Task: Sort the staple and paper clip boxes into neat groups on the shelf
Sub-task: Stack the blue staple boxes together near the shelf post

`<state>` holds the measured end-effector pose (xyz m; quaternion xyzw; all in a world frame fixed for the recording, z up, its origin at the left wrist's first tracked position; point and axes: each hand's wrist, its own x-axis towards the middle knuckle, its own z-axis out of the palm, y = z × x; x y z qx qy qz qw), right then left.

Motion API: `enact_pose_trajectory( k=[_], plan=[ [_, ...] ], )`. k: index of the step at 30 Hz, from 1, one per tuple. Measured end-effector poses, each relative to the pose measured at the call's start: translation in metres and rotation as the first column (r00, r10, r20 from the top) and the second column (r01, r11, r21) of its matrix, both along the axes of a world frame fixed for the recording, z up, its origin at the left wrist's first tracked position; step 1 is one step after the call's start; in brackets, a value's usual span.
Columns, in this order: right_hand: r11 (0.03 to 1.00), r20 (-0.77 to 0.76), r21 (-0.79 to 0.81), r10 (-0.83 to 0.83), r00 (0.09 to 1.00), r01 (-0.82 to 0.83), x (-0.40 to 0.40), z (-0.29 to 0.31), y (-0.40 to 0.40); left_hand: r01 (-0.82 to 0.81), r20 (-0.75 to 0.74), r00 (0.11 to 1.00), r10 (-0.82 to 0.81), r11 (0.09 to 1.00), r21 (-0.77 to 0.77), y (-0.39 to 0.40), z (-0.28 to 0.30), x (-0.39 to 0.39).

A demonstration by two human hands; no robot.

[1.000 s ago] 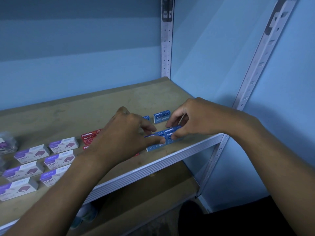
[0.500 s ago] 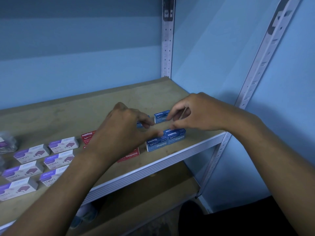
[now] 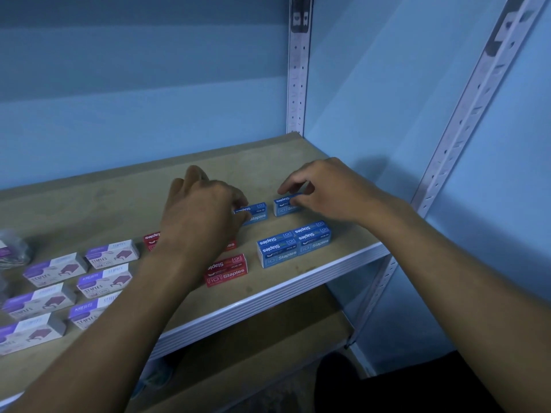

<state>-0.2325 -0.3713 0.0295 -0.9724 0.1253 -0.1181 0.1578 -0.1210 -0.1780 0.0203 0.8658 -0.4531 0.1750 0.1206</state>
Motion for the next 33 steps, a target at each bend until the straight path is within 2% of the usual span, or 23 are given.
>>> enact_pose_trajectory(
  k=[16, 23, 33],
  plan=[
    [1.000, 0.053, 0.012, 0.001, 0.999, -0.001, -0.025, 0.024, 0.010, 0.102, -0.024, 0.994, -0.107, 0.981, -0.162, 0.012, 0.021, -0.016],
    [1.000, 0.022, 0.012, 0.003, 1.000, -0.003, -0.037, 0.030, 0.018, 0.133, -0.043, 0.989, -0.140, 0.980, -0.146, 0.015, 0.025, -0.027],
    [0.999, -0.105, 0.029, 0.016, 0.994, -0.013, -0.040, 0.028, 0.022, 0.173, -0.106, 0.978, -0.180, 0.982, -0.073, 0.011, 0.011, -0.027]
  ],
)
